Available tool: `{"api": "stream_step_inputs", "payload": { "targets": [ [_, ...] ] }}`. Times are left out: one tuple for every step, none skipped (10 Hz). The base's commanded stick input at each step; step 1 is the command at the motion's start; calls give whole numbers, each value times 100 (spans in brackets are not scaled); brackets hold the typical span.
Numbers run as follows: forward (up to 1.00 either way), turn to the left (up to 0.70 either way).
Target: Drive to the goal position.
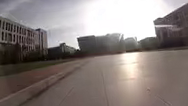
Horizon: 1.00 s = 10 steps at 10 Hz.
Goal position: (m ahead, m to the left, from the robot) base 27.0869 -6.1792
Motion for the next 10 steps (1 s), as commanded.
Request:
{"api": "stream_step_inputs", "payload": {
  "targets": [
    [70,0],
    [70,0],
    [70,-32],
    [70,-13],
    [70,0],
    [70,0],
    [70,0],
    [70,0],
    [70,0],
    [70,0]
  ]
}}
